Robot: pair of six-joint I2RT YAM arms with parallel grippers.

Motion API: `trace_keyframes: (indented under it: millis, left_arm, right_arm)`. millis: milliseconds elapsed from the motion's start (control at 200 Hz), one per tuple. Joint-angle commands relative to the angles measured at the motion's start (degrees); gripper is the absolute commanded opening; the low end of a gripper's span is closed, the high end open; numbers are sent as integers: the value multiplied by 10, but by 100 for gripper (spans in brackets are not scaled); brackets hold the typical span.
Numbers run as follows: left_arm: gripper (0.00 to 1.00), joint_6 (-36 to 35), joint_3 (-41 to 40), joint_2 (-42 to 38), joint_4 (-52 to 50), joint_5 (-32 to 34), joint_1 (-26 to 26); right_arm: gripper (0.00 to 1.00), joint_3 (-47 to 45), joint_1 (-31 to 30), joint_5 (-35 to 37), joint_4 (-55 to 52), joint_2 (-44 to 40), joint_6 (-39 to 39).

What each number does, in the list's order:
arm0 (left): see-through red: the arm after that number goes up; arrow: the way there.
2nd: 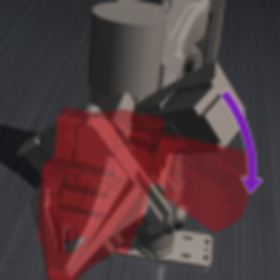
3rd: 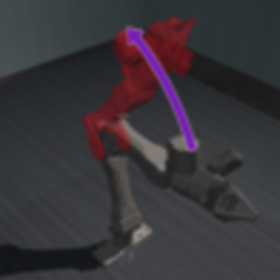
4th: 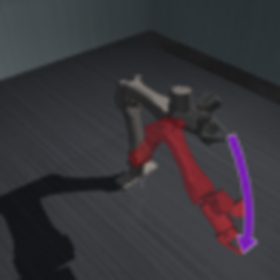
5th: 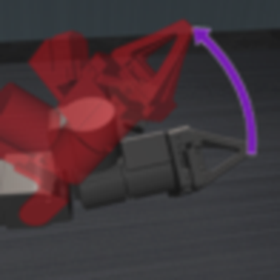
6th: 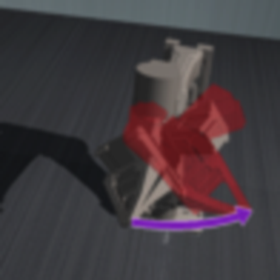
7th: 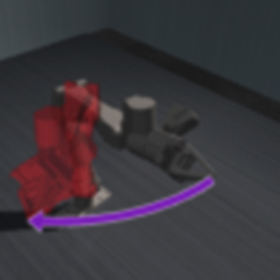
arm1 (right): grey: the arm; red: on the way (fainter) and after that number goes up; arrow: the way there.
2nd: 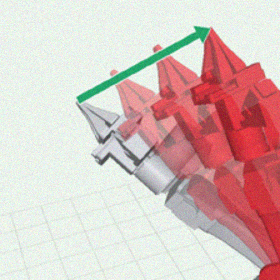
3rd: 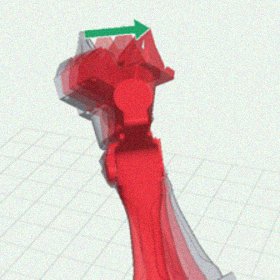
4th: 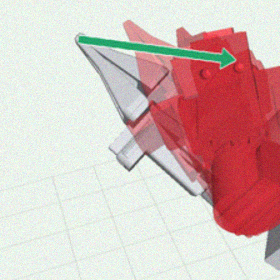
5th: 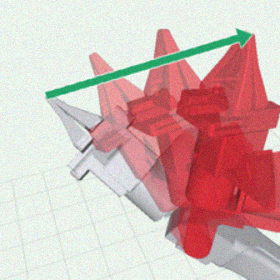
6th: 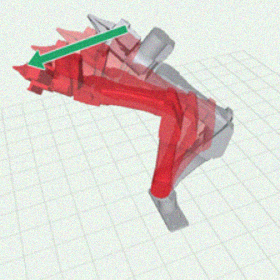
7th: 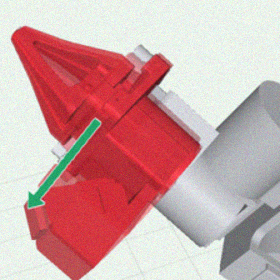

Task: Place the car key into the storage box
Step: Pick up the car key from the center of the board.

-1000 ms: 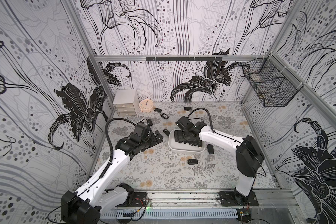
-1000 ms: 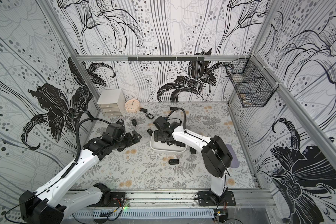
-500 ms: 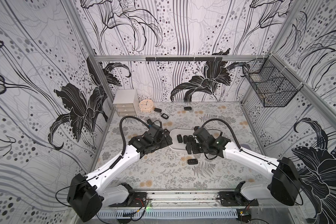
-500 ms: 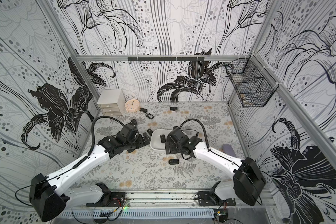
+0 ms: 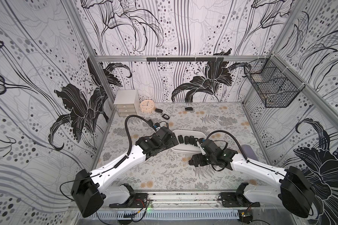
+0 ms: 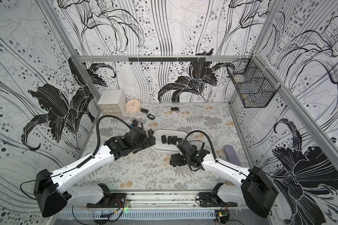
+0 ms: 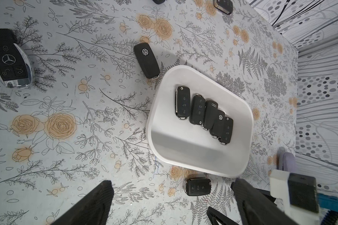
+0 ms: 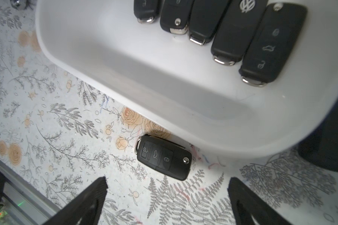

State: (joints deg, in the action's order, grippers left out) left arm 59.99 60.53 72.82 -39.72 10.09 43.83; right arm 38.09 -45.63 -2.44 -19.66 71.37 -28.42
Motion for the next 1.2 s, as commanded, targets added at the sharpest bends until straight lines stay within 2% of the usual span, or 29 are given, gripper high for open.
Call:
trace_keyframes:
  millis: [0,290,421,816,1021,1197]
  left_arm:
    - [99,29,20,-1,-12,45,18]
    - [99,55,26,-2,-36,74,43]
    - [99,63,24,-5,-41,82,50]
    - [99,79,12,-20,-50,98,62]
    - [99,100,8,-17,-65,108,73]
    - [99,106,21,25,-69,117,109]
  right_arm:
    - [100,-6,-3,-28,47,24,26]
    - [100,-9,-10,-37,90,86,38]
    - [100,-12,-35,-32,93,100,33]
    - [100,-16,-134,-3,83,83,-12]
    - [100,-7,-139,27,60,69,-17]
    - [100,-14,-139,60,28,21,-19]
